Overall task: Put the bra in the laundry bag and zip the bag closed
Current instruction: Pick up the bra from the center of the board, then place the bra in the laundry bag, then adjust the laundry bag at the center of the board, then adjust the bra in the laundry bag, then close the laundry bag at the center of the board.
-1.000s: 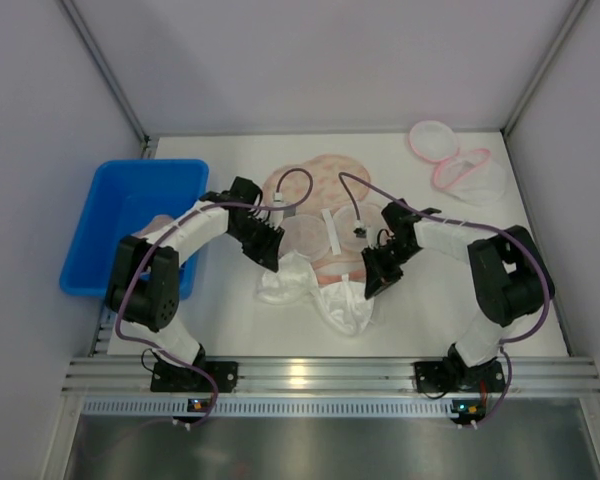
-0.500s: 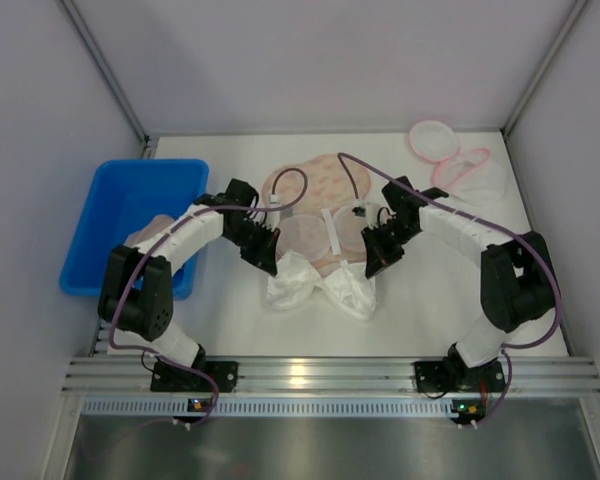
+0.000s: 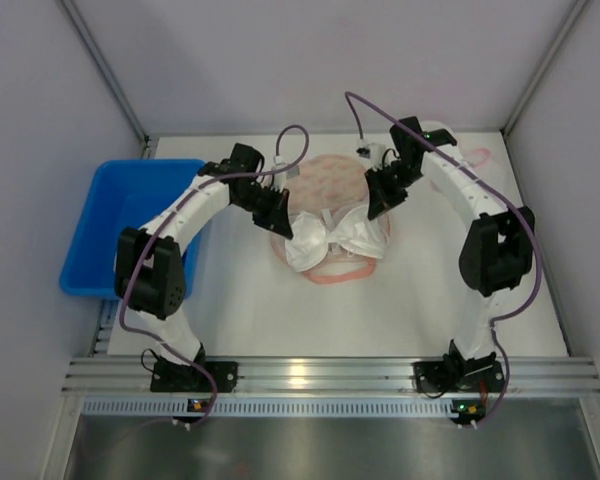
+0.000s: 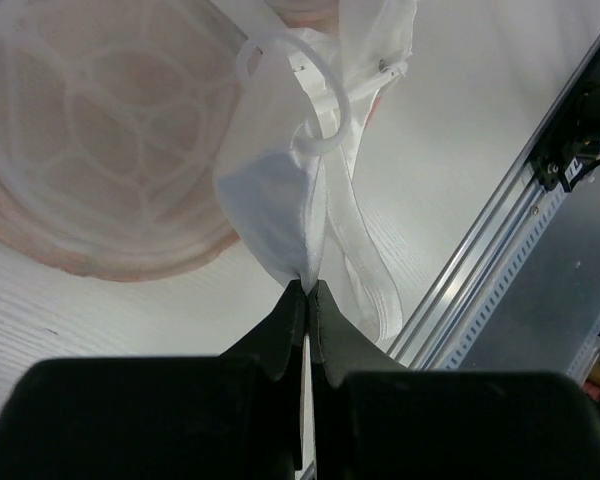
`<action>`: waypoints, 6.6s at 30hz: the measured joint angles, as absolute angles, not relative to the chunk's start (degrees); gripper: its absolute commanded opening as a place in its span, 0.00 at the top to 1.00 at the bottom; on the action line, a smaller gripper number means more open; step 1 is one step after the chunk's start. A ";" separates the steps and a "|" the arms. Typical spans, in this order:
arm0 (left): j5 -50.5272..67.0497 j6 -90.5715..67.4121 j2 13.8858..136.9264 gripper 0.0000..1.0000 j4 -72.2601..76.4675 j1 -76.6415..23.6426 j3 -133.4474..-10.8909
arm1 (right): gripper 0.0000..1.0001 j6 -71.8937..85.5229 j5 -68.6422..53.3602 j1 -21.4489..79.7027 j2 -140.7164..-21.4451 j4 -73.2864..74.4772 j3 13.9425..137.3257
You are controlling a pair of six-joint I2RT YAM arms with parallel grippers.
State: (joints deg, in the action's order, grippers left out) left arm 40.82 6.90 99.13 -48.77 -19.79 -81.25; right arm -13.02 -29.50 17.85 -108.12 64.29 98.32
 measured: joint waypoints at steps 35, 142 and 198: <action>29.89 4.08 109.91 0.62 -45.60 -9.39 -91.11 | 0.44 -12.14 -23.94 10.31 -121.69 58.65 104.38; 22.70 -11.86 117.62 0.51 -34.41 -6.85 -86.87 | 0.99 -24.82 -29.32 42.92 -115.81 36.45 92.36; 24.05 9.04 78.56 1.00 -24.84 -23.70 -66.26 | 0.48 -6.50 -48.05 10.70 -91.98 47.97 74.94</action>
